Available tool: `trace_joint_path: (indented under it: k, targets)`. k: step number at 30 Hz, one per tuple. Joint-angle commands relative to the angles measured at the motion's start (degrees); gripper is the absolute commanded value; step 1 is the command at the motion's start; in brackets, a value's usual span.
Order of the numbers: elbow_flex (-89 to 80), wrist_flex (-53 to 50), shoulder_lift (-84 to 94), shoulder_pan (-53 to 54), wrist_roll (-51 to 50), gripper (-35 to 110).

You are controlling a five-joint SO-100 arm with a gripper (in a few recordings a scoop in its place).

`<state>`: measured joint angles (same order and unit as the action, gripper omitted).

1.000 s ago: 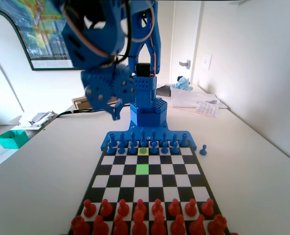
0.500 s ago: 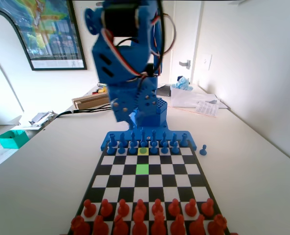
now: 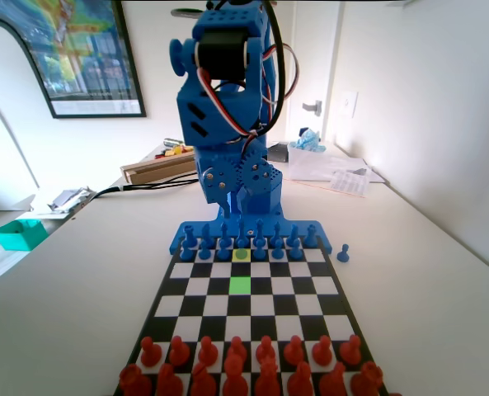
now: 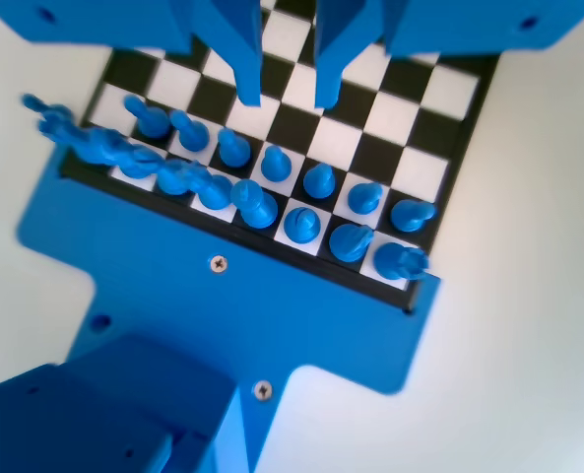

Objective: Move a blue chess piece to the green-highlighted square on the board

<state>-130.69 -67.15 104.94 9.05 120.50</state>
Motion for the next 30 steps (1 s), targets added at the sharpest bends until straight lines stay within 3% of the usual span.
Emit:
trace_joint_path:
  k: [1,30]
  targets:
    - [-1.41,1.32,3.25,0.88,0.7,12]
    - [-6.24,11.78,-5.45,-1.14,-2.2,12]
